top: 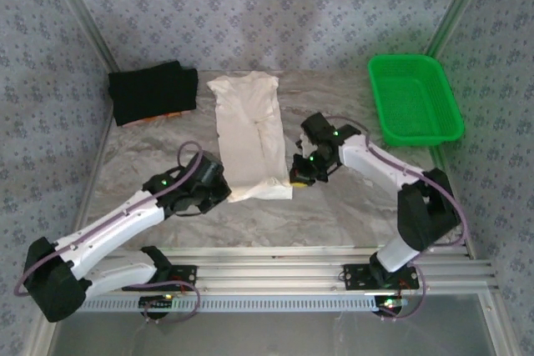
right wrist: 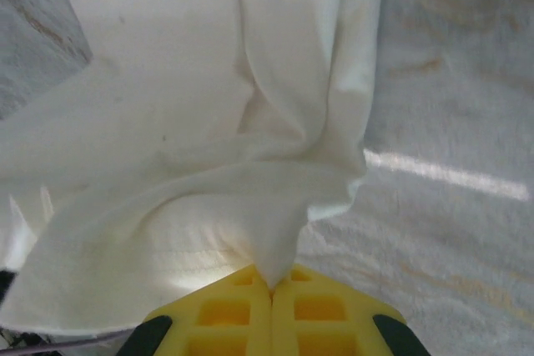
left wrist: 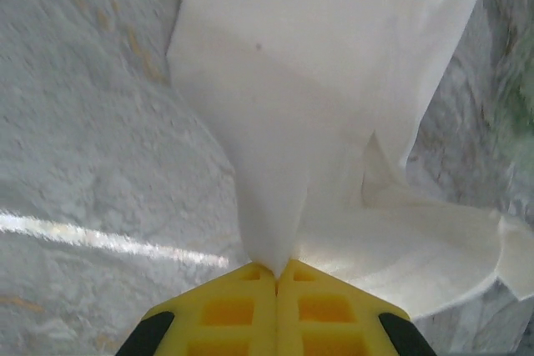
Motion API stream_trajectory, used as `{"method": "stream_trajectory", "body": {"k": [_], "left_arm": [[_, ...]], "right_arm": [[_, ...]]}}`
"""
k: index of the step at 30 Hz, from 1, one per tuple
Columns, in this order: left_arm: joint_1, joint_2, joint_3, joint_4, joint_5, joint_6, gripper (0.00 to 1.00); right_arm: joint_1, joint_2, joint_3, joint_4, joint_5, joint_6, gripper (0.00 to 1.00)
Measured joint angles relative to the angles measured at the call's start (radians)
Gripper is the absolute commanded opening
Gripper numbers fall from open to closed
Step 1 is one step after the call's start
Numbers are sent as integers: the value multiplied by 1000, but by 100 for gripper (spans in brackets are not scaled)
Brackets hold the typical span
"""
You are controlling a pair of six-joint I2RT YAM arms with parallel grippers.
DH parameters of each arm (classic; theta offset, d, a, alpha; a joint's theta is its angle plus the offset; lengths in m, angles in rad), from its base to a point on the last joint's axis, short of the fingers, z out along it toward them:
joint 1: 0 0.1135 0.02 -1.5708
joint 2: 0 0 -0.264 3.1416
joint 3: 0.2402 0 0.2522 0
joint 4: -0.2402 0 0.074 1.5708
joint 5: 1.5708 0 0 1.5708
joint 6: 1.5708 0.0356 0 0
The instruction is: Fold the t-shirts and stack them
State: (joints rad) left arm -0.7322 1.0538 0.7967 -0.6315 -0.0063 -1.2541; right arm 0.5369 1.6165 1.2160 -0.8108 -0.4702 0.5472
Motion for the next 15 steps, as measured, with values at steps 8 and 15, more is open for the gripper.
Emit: {"method": "stream_trajectory", "body": {"k": [8, 15], "left_arm": [[238, 122, 78, 1, 140, 171, 0], [356, 228, 129, 11, 230, 275, 0]], "right_arm": [[-46, 238, 325, -80, -1, -103, 0], [-71, 413, 566, -164, 4, -160, 0]]}}
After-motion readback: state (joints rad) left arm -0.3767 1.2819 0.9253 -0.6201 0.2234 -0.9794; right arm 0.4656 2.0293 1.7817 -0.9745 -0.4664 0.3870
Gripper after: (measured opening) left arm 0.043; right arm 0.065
